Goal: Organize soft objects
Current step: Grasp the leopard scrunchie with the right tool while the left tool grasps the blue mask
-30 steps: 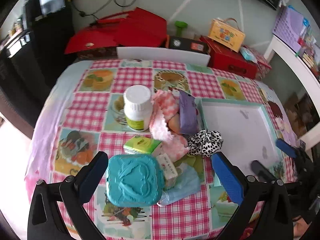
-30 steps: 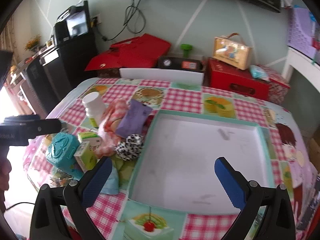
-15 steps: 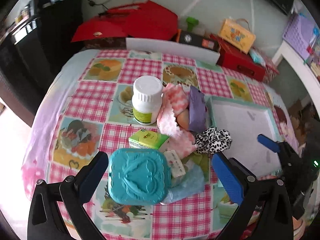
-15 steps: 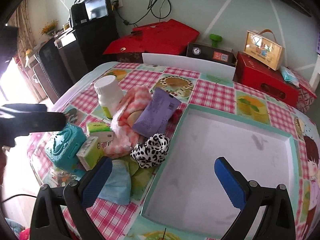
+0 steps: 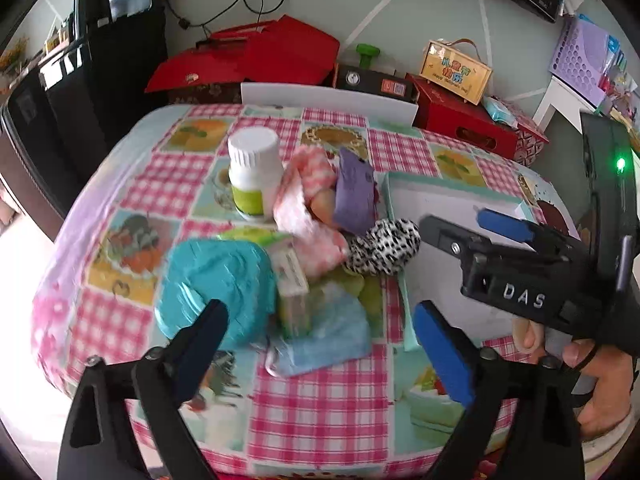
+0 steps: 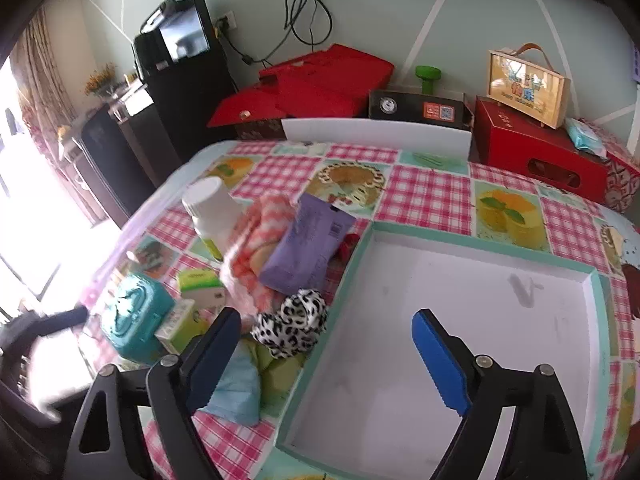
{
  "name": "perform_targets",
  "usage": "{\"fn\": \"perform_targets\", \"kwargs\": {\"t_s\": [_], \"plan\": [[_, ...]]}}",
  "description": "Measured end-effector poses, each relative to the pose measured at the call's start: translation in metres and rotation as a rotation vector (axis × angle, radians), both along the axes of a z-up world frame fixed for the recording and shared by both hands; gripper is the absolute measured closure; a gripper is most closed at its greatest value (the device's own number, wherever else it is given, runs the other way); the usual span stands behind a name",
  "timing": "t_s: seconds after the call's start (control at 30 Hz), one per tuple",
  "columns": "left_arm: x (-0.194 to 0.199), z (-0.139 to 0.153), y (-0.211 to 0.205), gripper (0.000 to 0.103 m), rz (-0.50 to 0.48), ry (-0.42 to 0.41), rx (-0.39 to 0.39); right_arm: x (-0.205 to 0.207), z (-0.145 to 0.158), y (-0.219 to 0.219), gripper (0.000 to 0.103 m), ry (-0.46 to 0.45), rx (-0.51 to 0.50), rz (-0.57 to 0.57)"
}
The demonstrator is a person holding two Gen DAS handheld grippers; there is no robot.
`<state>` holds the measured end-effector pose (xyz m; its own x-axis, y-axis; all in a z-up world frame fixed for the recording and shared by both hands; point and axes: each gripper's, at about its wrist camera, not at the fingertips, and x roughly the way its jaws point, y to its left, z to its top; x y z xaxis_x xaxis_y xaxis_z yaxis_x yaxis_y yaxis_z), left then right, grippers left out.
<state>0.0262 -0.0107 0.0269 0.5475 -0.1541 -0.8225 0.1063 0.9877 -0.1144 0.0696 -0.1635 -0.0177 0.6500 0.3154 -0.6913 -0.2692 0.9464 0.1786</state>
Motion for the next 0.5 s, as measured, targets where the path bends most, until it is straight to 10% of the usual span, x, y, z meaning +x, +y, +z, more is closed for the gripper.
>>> {"fn": "perform_targets", "kwargs": {"t_s": [0.5], "plan": [[-0.001,-0.040,-0.023,0.030,0.020,0.062,0.061,0.011,-0.030,0.004,0.044,0.091,0.101,0.072]]}}
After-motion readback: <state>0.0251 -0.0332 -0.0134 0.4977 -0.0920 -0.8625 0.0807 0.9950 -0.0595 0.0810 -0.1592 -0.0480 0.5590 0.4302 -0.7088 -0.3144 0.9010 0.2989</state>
